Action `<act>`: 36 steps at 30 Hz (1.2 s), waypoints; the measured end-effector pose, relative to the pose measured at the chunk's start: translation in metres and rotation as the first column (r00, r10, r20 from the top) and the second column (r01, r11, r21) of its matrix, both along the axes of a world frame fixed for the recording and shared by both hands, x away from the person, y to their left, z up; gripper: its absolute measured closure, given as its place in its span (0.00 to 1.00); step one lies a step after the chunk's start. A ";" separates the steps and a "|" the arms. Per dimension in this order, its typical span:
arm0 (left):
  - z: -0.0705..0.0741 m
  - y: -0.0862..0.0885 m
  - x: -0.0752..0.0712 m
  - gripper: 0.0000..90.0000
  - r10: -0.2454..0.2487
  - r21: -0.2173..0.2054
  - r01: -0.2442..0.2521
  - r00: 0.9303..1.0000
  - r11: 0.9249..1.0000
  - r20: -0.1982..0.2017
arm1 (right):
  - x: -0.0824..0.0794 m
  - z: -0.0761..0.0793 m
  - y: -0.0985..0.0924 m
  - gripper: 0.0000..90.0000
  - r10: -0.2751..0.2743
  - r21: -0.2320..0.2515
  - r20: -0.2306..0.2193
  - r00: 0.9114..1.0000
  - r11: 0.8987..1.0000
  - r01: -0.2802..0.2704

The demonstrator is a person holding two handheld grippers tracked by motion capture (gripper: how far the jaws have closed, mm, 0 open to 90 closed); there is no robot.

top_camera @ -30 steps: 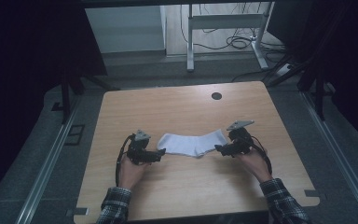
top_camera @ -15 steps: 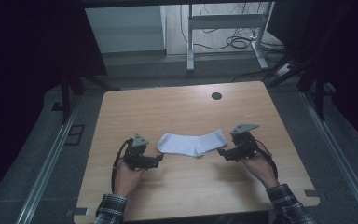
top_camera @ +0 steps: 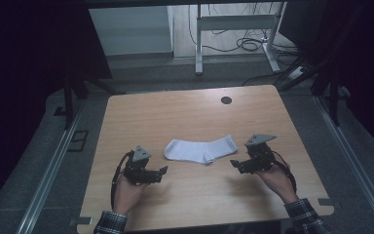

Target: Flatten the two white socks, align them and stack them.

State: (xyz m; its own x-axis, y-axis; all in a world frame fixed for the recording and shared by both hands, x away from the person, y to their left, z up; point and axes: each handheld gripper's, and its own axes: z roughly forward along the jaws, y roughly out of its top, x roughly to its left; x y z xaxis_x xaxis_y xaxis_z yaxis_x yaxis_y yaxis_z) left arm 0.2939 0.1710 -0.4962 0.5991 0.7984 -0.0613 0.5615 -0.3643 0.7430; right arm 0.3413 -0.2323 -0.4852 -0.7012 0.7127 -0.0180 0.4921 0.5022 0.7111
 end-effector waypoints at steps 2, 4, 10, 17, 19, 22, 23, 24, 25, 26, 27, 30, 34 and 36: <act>0.000 0.002 -0.004 0.14 -0.001 0.001 0.001 1.000 1.000 0.001 | -0.003 0.000 -0.002 0.11 0.004 0.000 0.004 1.000 1.000 -0.004; -0.001 0.003 -0.008 0.14 -0.003 0.000 0.003 1.000 1.000 0.002 | -0.006 0.000 -0.004 0.11 0.003 0.005 0.007 1.000 1.000 -0.003; -0.005 0.010 -0.019 0.14 -0.002 -0.017 0.002 1.000 1.000 -0.002 | -0.015 0.001 -0.011 0.11 0.002 0.019 0.019 1.000 1.000 -0.002; -0.007 0.016 -0.030 0.14 -0.002 -0.019 0.002 1.000 1.000 0.000 | -0.023 0.000 -0.018 0.11 0.003 0.022 0.022 1.000 1.000 -0.004; -0.009 0.016 -0.034 0.14 -0.002 -0.019 0.002 1.000 1.000 0.000 | -0.026 -0.001 -0.019 0.11 0.005 0.019 0.023 1.000 1.000 -0.006; -0.013 0.017 -0.039 0.14 0.000 -0.018 0.000 1.000 1.000 -0.005 | -0.029 -0.004 -0.021 0.11 0.008 0.018 0.020 1.000 1.000 -0.009; -0.014 0.018 -0.040 0.14 -0.001 -0.016 0.001 1.000 1.000 -0.008 | -0.030 -0.006 -0.022 0.11 0.009 0.020 0.016 1.000 1.000 -0.009; -0.015 0.018 -0.041 0.14 -0.001 -0.016 0.001 1.000 1.000 -0.010 | -0.031 -0.007 -0.022 0.11 0.008 0.019 0.014 1.000 1.000 -0.008; -0.017 0.018 -0.042 0.14 -0.001 -0.015 0.001 1.000 1.000 -0.011 | -0.032 -0.008 -0.023 0.11 0.010 0.018 0.013 1.000 1.000 -0.011; -0.018 0.018 -0.044 0.14 -0.002 -0.015 0.002 1.000 1.000 -0.013 | -0.032 -0.010 -0.023 0.11 0.012 0.017 0.011 1.000 1.000 -0.013; -0.019 0.019 -0.045 0.14 -0.003 -0.017 0.003 1.000 1.000 -0.016 | -0.033 -0.011 -0.023 0.11 0.013 0.019 0.008 1.000 1.000 -0.013; -0.022 0.019 -0.048 0.14 -0.010 -0.020 0.009 1.000 1.000 -0.021 | -0.035 -0.016 -0.024 0.11 0.026 0.016 0.005 1.000 1.000 -0.026; -0.025 0.017 -0.052 0.14 -0.018 -0.022 0.017 1.000 1.000 -0.024 | -0.036 -0.022 -0.023 0.10 0.036 0.009 -0.004 0.999 0.999 -0.036; -0.027 0.016 -0.053 0.14 -0.022 -0.021 0.021 0.999 1.000 -0.028 | -0.037 -0.024 -0.023 0.10 0.039 0.003 -0.004 0.999 0.999 -0.039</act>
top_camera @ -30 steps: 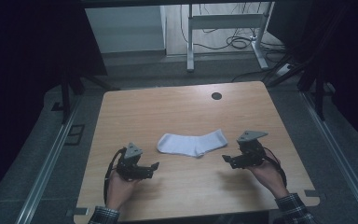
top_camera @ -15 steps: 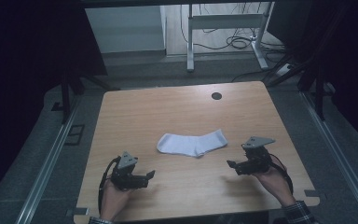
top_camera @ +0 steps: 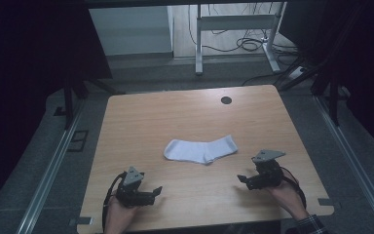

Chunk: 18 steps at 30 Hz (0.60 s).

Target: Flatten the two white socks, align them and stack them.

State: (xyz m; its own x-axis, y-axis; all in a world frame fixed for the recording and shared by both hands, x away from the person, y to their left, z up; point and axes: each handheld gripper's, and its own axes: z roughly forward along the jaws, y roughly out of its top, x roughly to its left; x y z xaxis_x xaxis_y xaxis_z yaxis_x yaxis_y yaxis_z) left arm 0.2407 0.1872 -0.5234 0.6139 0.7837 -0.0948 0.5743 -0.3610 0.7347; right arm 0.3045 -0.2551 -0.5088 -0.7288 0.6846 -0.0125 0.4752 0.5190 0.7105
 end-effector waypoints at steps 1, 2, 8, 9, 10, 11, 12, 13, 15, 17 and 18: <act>-0.001 -0.001 0.000 0.14 -0.001 0.001 0.001 1.000 1.000 -0.001 | 0.000 -0.001 0.000 0.10 0.000 -0.001 -0.003 1.000 1.000 0.000; -0.002 -0.001 -0.001 0.14 -0.001 -0.001 0.001 1.000 1.000 -0.003 | 0.000 -0.002 0.000 0.10 0.001 -0.003 -0.003 1.000 1.000 -0.001; -0.008 -0.006 -0.002 0.14 -0.017 0.018 0.017 1.000 1.000 -0.014 | -0.001 -0.009 0.001 0.09 0.005 -0.005 -0.018 1.000 1.000 -0.005; -0.008 -0.007 -0.002 0.14 -0.019 0.021 0.019 1.000 1.000 -0.015 | -0.001 -0.011 0.002 0.09 0.011 -0.010 -0.023 1.000 1.000 -0.011; -0.009 -0.007 -0.002 0.14 -0.020 0.025 0.021 1.000 0.999 -0.016 | -0.002 -0.013 0.002 0.09 0.011 -0.014 -0.026 1.000 1.000 -0.012; -0.010 -0.008 -0.002 0.14 -0.021 0.028 0.021 1.000 0.999 -0.019 | -0.002 -0.015 0.003 0.09 0.014 -0.024 -0.025 1.000 1.000 -0.014; -0.011 -0.008 -0.002 0.14 -0.022 0.029 0.023 1.000 0.999 -0.022 | -0.002 -0.016 0.003 0.08 0.012 -0.033 -0.029 0.999 0.999 -0.013; -0.012 -0.008 -0.002 0.14 -0.024 0.030 0.024 0.999 0.999 -0.023 | -0.002 -0.018 0.004 0.08 0.014 -0.034 -0.027 1.000 0.999 -0.014; -0.014 -0.009 -0.002 0.14 -0.024 0.035 0.025 0.999 0.999 -0.027 | -0.002 -0.021 0.004 0.07 0.015 -0.034 -0.032 0.999 0.999 -0.016; -0.016 -0.010 -0.002 0.14 -0.027 0.042 0.028 0.999 0.999 -0.031 | -0.002 -0.023 0.004 0.07 0.018 -0.039 -0.034 0.999 0.999 -0.019; -0.017 -0.010 -0.002 0.14 -0.030 0.048 0.031 0.999 0.998 -0.033 | -0.002 -0.025 0.004 0.07 0.015 -0.046 -0.040 0.999 0.999 -0.017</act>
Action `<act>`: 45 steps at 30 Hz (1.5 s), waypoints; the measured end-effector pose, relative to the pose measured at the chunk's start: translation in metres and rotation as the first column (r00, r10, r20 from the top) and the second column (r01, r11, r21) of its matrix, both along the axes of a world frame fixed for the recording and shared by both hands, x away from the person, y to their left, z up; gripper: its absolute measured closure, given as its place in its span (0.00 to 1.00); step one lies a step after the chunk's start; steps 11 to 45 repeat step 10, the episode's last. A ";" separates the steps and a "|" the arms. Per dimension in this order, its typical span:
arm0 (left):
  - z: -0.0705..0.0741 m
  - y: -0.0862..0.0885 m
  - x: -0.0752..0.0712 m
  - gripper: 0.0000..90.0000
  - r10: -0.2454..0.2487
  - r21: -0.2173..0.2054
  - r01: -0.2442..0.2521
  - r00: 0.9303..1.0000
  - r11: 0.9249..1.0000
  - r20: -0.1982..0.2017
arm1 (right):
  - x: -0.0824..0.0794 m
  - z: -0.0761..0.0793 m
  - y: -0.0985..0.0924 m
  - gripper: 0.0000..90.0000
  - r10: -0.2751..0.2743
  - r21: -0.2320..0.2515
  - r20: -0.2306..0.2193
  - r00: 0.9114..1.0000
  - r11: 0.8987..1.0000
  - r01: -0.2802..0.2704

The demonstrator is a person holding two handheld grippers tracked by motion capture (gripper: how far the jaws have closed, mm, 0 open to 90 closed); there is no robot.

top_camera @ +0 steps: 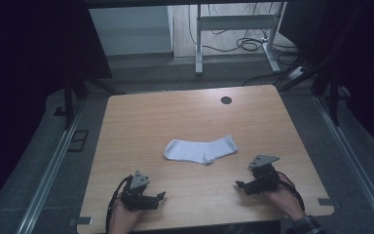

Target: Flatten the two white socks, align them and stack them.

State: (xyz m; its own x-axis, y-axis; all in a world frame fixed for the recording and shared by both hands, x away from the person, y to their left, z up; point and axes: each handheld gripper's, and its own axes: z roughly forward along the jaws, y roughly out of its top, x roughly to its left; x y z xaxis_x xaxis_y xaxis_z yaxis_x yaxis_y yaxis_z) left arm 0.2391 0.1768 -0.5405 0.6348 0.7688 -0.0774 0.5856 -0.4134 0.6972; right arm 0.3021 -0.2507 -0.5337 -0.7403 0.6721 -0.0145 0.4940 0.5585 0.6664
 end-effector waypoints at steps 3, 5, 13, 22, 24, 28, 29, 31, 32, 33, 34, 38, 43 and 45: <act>-0.003 -0.003 -0.001 0.14 -0.008 0.036 0.007 1.000 0.999 0.007 | 0.001 -0.005 -0.001 0.04 -0.002 0.019 -0.007 1.000 1.000 0.002; -0.004 -0.005 -0.001 0.13 -0.014 0.045 0.013 1.000 0.999 0.012 | 0.001 -0.006 -0.001 0.03 -0.001 0.024 -0.002 1.000 1.000 0.001; -0.004 -0.004 -0.001 0.13 -0.017 0.048 0.016 1.000 0.999 0.010 | 0.000 -0.010 -0.002 0.03 -0.027 0.051 0.022 0.999 0.998 0.026; -0.004 -0.004 -0.001 0.13 -0.017 0.048 0.016 1.000 0.999 0.010 | 0.000 -0.010 -0.002 0.03 -0.027 0.051 0.022 0.999 0.998 0.026; -0.004 -0.004 -0.001 0.13 -0.017 0.048 0.016 1.000 0.999 0.010 | 0.000 -0.010 -0.002 0.03 -0.027 0.051 0.022 0.999 0.998 0.026; -0.004 -0.004 -0.001 0.13 -0.017 0.048 0.016 1.000 0.999 0.010 | 0.000 -0.010 -0.002 0.03 -0.027 0.051 0.022 0.999 0.998 0.026; -0.004 -0.004 -0.001 0.13 -0.017 0.048 0.016 1.000 0.999 0.010 | 0.000 -0.010 -0.002 0.03 -0.027 0.051 0.022 0.999 0.998 0.026; -0.004 -0.004 -0.001 0.13 -0.017 0.048 0.016 1.000 0.999 0.010 | 0.000 -0.010 -0.002 0.03 -0.027 0.051 0.022 0.999 0.998 0.026; -0.004 -0.004 -0.001 0.13 -0.017 0.048 0.016 1.000 0.999 0.010 | 0.000 -0.010 -0.002 0.03 -0.027 0.051 0.022 0.999 0.998 0.026; -0.004 -0.004 -0.001 0.13 -0.017 0.048 0.016 1.000 0.999 0.010 | 0.000 -0.010 -0.002 0.03 -0.027 0.051 0.022 0.999 0.998 0.026; -0.004 -0.004 -0.001 0.13 -0.017 0.048 0.016 1.000 0.999 0.010 | 0.000 -0.010 -0.002 0.03 -0.027 0.051 0.022 0.999 0.998 0.026; -0.004 -0.004 -0.001 0.13 -0.017 0.048 0.016 1.000 0.999 0.010 | 0.000 -0.010 -0.002 0.03 -0.027 0.051 0.022 0.999 0.998 0.026; -0.004 -0.004 -0.001 0.13 -0.017 0.048 0.016 1.000 0.999 0.010 | 0.000 -0.010 -0.002 0.03 -0.027 0.051 0.022 0.999 0.998 0.026; -0.004 -0.004 -0.001 0.13 -0.017 0.048 0.016 1.000 0.999 0.010 | 0.000 -0.010 -0.002 0.03 -0.027 0.051 0.022 0.999 0.998 0.026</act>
